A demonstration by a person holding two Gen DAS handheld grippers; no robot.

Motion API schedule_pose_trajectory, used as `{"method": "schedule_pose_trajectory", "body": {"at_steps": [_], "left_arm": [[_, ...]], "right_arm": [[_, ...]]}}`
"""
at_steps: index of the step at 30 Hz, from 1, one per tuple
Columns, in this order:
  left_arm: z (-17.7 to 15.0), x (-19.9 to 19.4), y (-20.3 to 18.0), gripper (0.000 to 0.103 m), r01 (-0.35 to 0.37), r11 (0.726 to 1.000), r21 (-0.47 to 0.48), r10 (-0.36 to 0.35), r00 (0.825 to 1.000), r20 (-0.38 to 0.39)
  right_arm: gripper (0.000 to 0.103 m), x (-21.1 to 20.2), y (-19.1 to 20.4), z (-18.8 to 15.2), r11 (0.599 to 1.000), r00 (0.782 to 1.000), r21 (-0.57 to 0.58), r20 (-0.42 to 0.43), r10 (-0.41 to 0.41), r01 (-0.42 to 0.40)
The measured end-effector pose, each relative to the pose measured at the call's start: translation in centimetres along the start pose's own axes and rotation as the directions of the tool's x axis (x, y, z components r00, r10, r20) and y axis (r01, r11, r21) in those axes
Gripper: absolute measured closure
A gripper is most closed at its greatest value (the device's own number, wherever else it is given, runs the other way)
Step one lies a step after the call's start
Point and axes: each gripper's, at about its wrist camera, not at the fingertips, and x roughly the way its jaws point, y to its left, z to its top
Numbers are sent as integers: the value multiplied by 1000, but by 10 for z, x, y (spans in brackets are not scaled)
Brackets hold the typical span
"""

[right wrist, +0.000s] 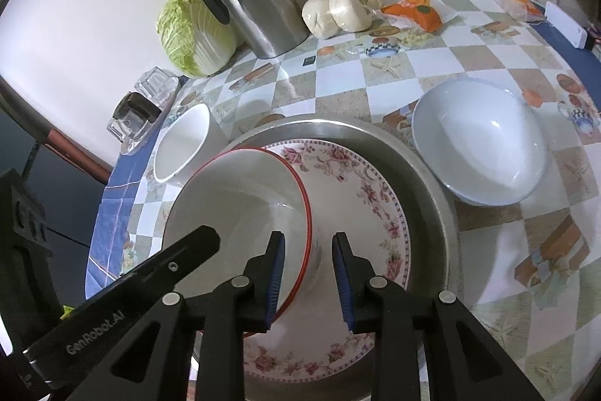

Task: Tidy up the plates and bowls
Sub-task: 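Open both tools and release the red-rimmed bowl on the plate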

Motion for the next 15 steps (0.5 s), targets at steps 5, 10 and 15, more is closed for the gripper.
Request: {"method": "schedule_pose_trajectory", "body": {"at_steps": [5,10,15], "left_arm": [[1,-12,0,41,-25,1000,7,25,999,33],[2,-25,1,37,-49,999,6,48,997,66],[1,-30,8,27,-98,995,-3,98,993,73]], "right_arm": [[74,-11,2,0,1000,1000,-15,23,-17,18],[59,-22,3,-1,998,997,-30,39,-61,62],[36,-34,4,-1,994,994,-48,67,-90,94]]}}
